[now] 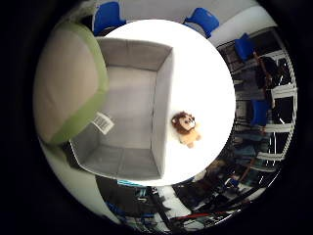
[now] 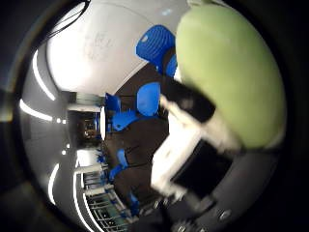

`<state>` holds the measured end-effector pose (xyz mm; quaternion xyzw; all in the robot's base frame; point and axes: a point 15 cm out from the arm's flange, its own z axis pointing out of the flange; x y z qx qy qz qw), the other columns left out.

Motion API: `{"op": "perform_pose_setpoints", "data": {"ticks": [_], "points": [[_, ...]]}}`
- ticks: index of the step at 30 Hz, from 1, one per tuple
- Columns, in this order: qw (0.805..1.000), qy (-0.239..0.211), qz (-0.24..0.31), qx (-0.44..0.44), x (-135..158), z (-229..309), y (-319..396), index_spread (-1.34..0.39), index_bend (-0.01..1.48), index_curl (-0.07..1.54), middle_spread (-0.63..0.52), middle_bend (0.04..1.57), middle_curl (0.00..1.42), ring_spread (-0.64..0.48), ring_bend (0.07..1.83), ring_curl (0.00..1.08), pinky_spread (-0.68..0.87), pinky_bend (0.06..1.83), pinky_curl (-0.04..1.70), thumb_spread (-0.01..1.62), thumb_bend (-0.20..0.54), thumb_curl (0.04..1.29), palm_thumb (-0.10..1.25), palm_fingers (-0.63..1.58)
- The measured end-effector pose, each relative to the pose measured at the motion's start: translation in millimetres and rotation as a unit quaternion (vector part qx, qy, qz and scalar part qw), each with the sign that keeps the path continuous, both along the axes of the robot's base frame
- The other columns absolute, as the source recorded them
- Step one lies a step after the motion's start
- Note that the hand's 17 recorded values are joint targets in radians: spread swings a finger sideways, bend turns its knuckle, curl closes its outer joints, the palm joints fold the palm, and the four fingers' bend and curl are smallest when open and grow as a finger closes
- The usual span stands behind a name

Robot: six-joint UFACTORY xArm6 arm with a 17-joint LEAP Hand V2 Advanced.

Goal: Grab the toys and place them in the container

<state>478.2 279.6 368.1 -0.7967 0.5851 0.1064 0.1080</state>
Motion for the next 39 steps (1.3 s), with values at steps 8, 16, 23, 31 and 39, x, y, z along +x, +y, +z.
{"op": "perform_pose_setpoints", "data": {"ticks": [8, 16, 23, 31, 39], "points": [[1.000, 0.025, 0.007, -0.008, -11, -7, -1, -0.36, 0.32, 0.61, -0.06, 0.48, 0.62, 0.14, 0.69, 0.43, 0.42, 0.58, 0.72, 1.34, -0.014, 0.27, 0.46, 0.28], [0.999, 0.041, 0.003, -0.015, -13, -14, -8, -0.32, 0.30, 0.53, 0.02, 0.33, 0.48, 0.23, 0.50, 0.31, 0.59, 0.46, 0.58, 1.32, -0.013, 0.25, 0.45, 0.25], [0.998, 0.056, 0.001, -0.024, -24, -2, -32, -0.32, 0.19, 0.45, 0.06, 0.21, 0.39, 0.25, 0.38, 0.24, 0.58, 0.41, 0.49, 1.29, -0.015, 0.24, 0.43, 0.24], [0.998, 0.059, -0.020, -0.026, -39, 39, -102, -0.30, 0.16, 0.37, 0.09, 0.20, 0.35, 0.25, 0.34, 0.22, 0.56, 0.40, 0.43, 1.25, -0.019, 0.24, 0.40, 0.25], [0.990, 0.103, -0.050, -0.085, -48, 29, -206, -0.25, 0.17, 0.32, 0.14, 0.19, 0.34, 0.27, 0.29, 0.22, 0.54, 0.42, 0.39, 1.18, -0.024, 0.24, 0.36, 0.19]]}}
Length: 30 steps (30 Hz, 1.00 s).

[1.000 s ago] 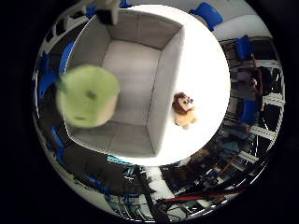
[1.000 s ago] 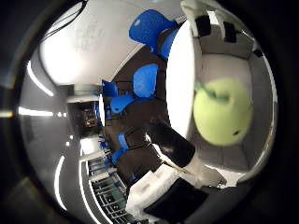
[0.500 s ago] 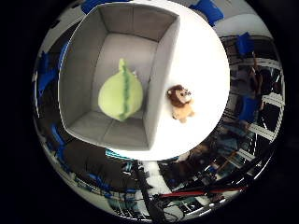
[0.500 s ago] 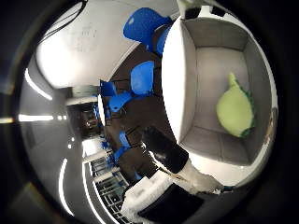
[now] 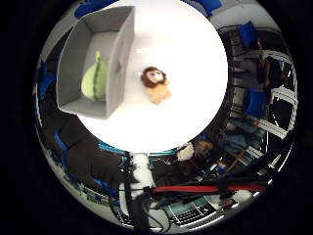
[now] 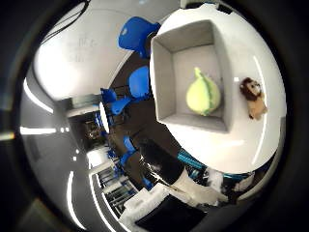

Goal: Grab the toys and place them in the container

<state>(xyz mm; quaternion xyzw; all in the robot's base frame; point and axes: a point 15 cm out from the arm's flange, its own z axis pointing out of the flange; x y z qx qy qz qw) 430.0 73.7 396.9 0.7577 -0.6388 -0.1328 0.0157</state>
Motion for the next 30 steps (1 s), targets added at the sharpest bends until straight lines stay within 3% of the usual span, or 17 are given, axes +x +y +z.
{"op": "perform_pose_setpoints", "data": {"ticks": [8, 17, 26, 30], "points": [[0.994, 0.095, -0.013, -0.059, -11, -45, -61, -0.17, 0.16, 0.30, 0.21, 0.18, 0.32, 0.30, 0.26, 0.22, 0.53, 0.46, 0.36, 1.11, -0.025, 0.25, 0.32, 0.12], [0.978, 0.173, 0.002, -0.114, -7, -109, -64, -0.09, 0.15, 0.28, 0.26, 0.19, 0.30, 0.33, 0.27, 0.24, 0.53, 0.54, 0.35, 1.11, -0.022, 0.26, 0.30, 0.05], [0.983, 0.115, -0.041, -0.135, 39, -150, -61, -0.06, 0.15, 0.27, 0.27, 0.19, 0.31, 0.34, 0.30, 0.26, 0.53, 0.59, 0.33, 1.10, -0.022, 0.26, 0.31, 0.02], [0.983, 0.117, -0.045, -0.138, 41, -163, -62, -0.06, 0.15, 0.27, 0.27, 0.19, 0.31, 0.33, 0.31, 0.26, 0.52, 0.60, 0.33, 1.10, -0.021, 0.26, 0.32, 0.02]]}}
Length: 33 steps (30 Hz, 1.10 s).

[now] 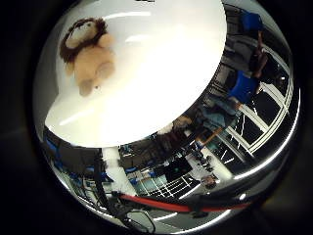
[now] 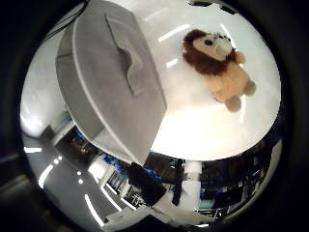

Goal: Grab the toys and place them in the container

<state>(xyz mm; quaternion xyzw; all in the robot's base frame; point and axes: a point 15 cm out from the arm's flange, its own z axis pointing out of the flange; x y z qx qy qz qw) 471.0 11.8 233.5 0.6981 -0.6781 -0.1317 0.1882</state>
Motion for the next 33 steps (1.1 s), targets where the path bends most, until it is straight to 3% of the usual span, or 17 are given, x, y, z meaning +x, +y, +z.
{"op": "perform_pose_setpoints", "data": {"ticks": [25, 33], "points": [[0.997, -0.010, 0.006, -0.071, -19, -46, -4, -0.06, 0.14, 0.26, 0.26, 0.21, 0.31, 0.33, 0.34, 0.26, 0.52, 0.66, 0.30, 1.09, -0.019, 0.27, 0.38, 0.02], [0.995, -0.025, 0.003, -0.092, -27, -52, -12, -0.06, 0.14, 0.25, 0.19, 0.25, 0.35, 0.30, 0.37, 0.27, 0.52, 0.69, 0.30, 1.10, -0.017, 0.29, 0.53, 0.05]]}}
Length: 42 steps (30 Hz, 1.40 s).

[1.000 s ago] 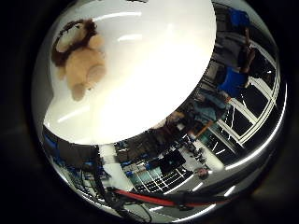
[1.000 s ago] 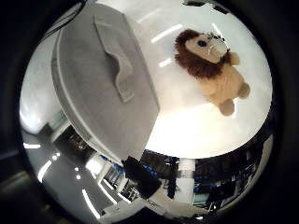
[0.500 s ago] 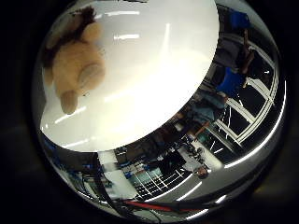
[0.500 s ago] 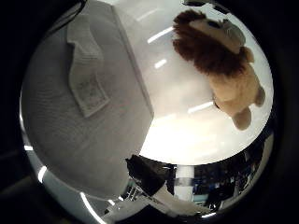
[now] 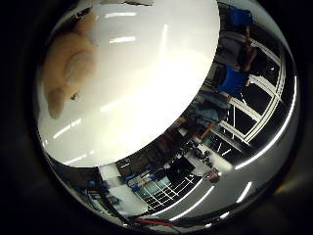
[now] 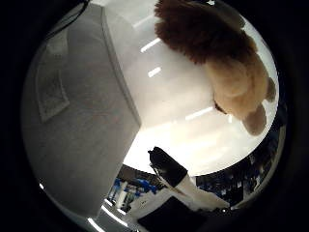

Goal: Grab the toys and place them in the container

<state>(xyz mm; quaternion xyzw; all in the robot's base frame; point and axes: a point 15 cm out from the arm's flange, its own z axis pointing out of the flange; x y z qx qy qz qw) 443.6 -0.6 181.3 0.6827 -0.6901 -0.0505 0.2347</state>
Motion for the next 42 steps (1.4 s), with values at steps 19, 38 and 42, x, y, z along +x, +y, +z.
{"op": "perform_pose_setpoints", "data": {"ticks": [19, 38, 42], "points": [[0.998, -0.019, 0.003, -0.056, 7, -10, -23, -0.29, 0.23, 0.33, -0.30, 0.53, 0.64, -0.34, 1.09, 0.59, -0.31, 1.17, 0.50, 1.10, 0.000, 0.38, 1.00, 0.53], [0.996, -0.018, 0.013, -0.082, -13, 51, -39, -0.54, 0.95, 1.17, -0.55, 1.21, 1.37, -0.36, 1.68, 0.98, -0.24, 1.69, 1.05, 1.27, 0.113, 0.48, 1.24, 0.16], [0.996, -0.032, 0.021, -0.075, -22, 85, -40, -0.54, 0.94, 1.23, -0.53, 1.24, 1.37, -0.35, 1.69, 0.98, -0.23, 1.70, 1.07, 1.27, 0.123, 0.50, 1.24, 0.15]]}}
